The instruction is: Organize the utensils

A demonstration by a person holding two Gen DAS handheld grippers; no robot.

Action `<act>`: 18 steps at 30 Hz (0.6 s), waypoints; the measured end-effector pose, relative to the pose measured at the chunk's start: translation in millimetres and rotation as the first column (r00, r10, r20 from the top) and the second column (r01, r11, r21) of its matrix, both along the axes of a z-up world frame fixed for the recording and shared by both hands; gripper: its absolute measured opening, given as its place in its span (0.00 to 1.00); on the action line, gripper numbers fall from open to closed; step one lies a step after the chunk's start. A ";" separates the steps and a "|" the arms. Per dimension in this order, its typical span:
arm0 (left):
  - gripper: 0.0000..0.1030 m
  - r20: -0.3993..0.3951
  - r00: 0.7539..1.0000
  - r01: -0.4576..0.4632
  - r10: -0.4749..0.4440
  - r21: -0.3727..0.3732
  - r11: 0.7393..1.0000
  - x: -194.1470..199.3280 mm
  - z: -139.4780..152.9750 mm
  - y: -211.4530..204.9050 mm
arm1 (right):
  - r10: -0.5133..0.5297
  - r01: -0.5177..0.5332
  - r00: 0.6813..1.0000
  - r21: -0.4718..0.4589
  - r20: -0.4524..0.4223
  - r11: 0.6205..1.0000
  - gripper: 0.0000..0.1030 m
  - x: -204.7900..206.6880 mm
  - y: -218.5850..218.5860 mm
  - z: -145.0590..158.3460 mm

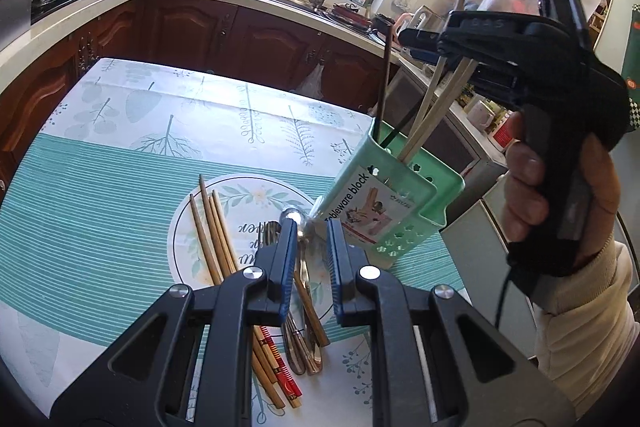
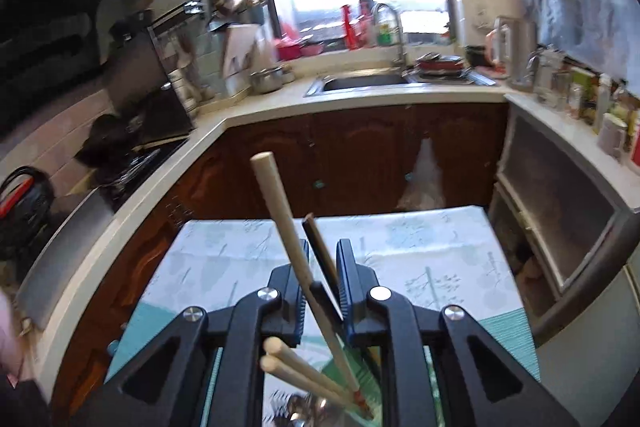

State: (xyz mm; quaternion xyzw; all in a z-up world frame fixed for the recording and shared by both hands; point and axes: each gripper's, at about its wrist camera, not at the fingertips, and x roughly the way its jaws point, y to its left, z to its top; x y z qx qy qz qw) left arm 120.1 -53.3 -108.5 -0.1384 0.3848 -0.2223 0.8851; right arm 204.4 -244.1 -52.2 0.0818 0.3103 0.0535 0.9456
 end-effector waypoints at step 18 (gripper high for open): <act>0.11 -0.024 1.000 -0.010 0.011 0.040 0.999 -15.8 3.9 10.2 | 0.018 -0.037 0.984 0.106 0.178 0.994 0.45 -82.8 -7.2 53.9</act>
